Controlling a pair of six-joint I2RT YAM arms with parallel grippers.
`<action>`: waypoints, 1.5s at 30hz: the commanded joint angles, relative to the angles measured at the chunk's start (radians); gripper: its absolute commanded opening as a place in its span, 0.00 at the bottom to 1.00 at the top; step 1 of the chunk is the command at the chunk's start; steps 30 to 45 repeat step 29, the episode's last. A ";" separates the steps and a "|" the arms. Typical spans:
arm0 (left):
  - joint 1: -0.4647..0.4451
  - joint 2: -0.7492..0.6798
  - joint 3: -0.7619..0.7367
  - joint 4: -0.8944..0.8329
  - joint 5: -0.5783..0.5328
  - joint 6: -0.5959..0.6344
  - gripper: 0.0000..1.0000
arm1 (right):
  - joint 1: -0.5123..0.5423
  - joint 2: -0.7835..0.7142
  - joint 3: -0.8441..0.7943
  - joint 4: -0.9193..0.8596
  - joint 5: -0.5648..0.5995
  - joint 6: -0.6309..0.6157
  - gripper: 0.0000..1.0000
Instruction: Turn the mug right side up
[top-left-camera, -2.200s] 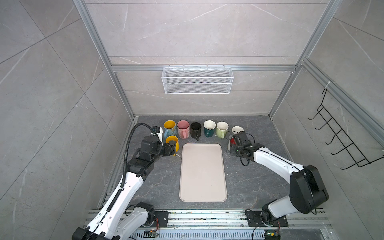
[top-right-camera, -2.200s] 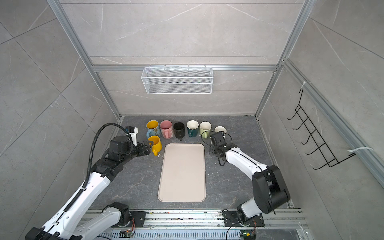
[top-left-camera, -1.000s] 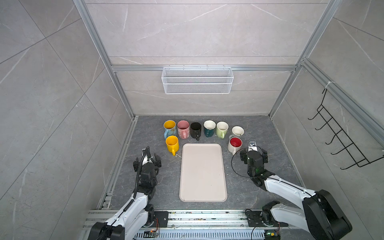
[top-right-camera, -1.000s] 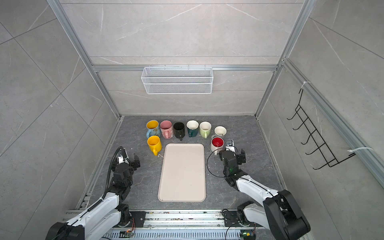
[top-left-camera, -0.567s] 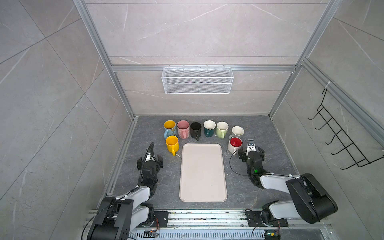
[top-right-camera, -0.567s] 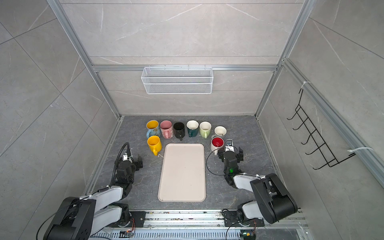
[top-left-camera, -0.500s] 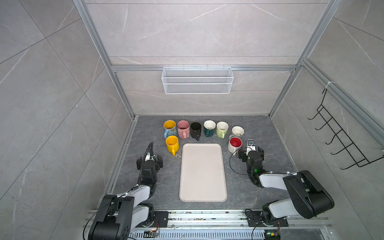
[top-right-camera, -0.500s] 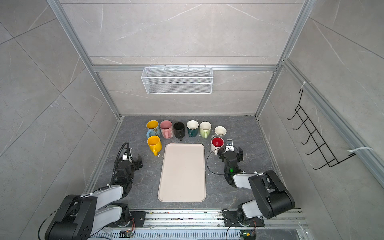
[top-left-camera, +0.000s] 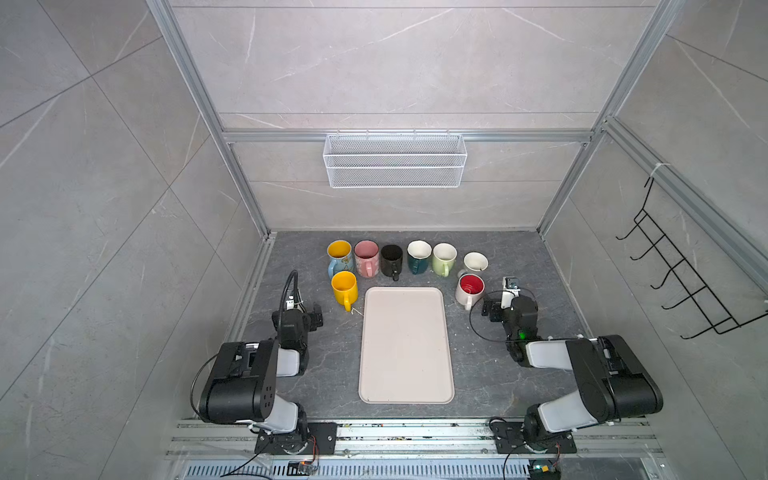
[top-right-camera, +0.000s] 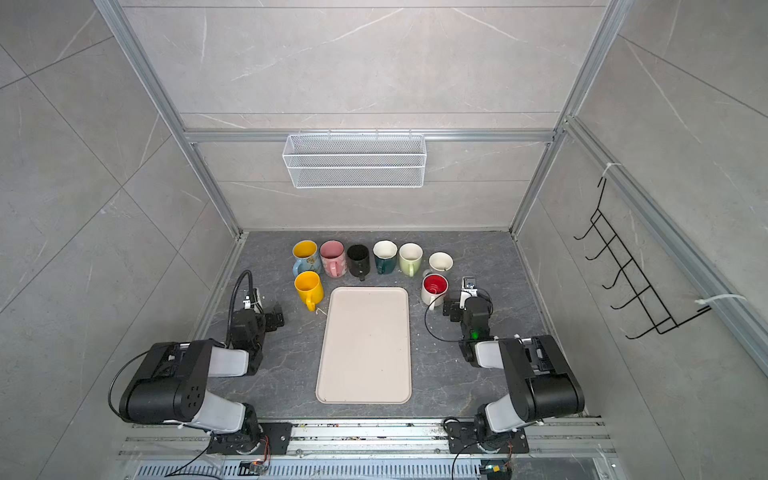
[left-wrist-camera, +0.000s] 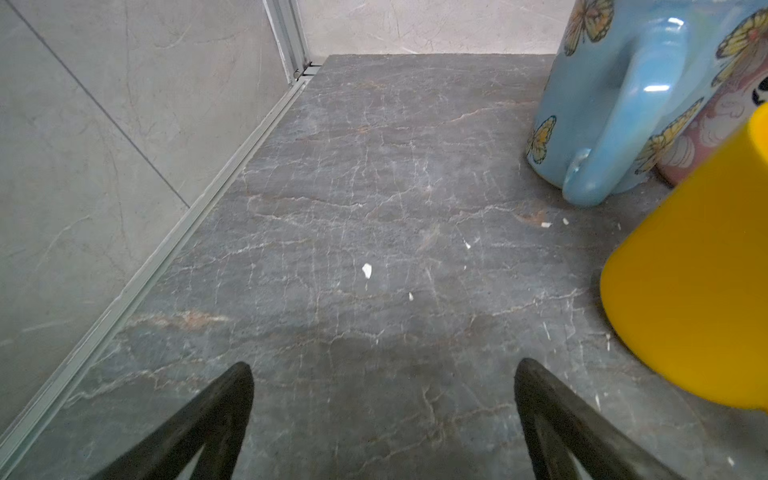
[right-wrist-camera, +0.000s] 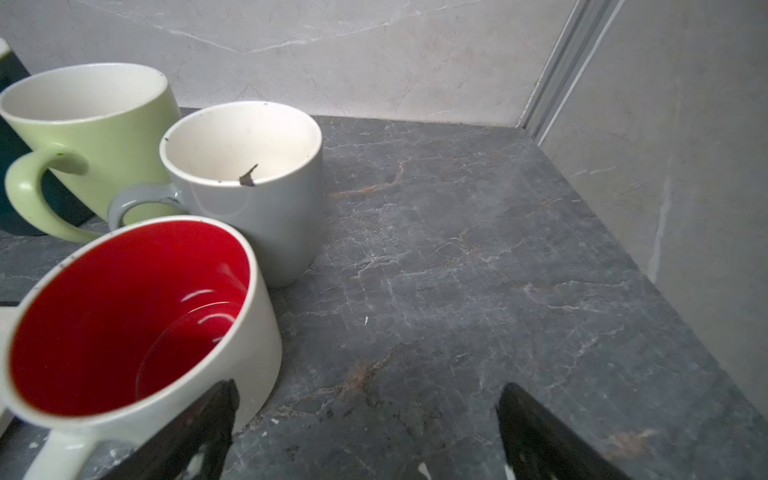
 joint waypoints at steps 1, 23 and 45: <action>0.009 0.004 0.045 0.003 0.002 -0.033 1.00 | 0.001 0.003 0.005 0.012 -0.065 0.023 0.99; 0.010 0.000 0.066 -0.045 -0.017 -0.040 1.00 | 0.001 0.004 0.009 0.006 -0.066 0.017 0.99; 0.010 0.000 0.066 -0.045 -0.017 -0.040 1.00 | 0.003 0.003 0.008 0.007 -0.066 0.018 0.99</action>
